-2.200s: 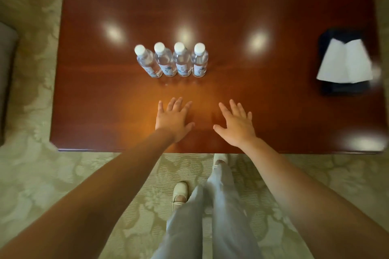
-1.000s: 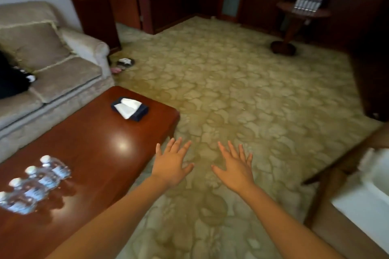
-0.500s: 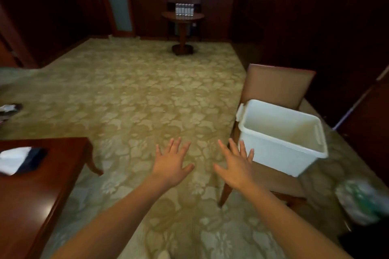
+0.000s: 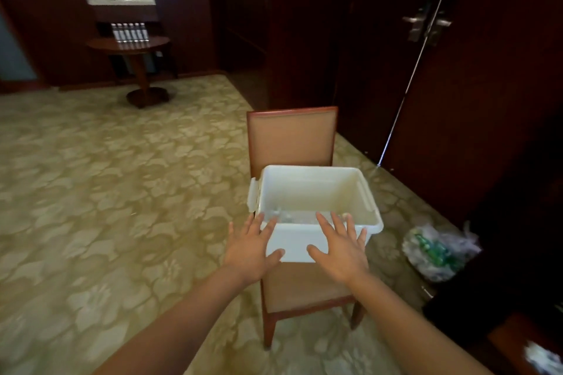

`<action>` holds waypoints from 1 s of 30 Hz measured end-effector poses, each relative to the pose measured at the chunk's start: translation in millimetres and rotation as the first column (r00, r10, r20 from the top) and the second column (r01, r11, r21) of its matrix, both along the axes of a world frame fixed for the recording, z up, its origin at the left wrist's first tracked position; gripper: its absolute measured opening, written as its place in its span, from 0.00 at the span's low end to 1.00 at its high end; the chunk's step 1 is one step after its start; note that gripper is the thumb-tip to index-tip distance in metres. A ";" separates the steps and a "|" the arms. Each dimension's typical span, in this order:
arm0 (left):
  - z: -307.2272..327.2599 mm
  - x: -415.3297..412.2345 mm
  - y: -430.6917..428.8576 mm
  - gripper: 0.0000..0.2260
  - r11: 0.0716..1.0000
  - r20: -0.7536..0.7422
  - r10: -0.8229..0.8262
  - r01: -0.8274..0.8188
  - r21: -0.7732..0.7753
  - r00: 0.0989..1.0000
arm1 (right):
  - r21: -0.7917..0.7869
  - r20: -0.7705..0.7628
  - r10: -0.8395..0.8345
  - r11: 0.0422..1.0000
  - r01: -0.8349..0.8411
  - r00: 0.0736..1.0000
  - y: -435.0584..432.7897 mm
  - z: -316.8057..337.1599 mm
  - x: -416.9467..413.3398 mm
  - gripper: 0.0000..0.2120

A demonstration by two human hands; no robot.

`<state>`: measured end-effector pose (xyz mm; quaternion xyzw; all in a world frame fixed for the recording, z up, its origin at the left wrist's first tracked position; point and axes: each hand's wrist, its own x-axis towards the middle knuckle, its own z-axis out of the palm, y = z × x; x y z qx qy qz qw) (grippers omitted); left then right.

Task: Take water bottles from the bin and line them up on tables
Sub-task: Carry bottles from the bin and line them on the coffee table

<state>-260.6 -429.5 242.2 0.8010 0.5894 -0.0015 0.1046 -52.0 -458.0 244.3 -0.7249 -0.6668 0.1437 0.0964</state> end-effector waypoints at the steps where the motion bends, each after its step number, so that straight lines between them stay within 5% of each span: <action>1: 0.2 7.5 17.0 0.33 1.000 -0.002 -0.016 0.016 -0.002 1.000 | -0.001 0.010 -0.019 1.000 0.019 1.000 13.9 1.0 7.2 0.35; 16: -36.8 80.1 185.2 0.31 0.984 0.067 -0.132 0.139 -0.113 0.989 | -0.171 0.021 -0.128 0.977 0.130 0.992 167.7 -34.2 88.8 0.34; 30: -140.7 182.6 315.8 0.31 0.921 0.062 0.046 -0.018 -0.390 0.997 | -0.539 0.004 0.168 0.831 -0.139 0.986 353.4 -138.9 194.9 0.36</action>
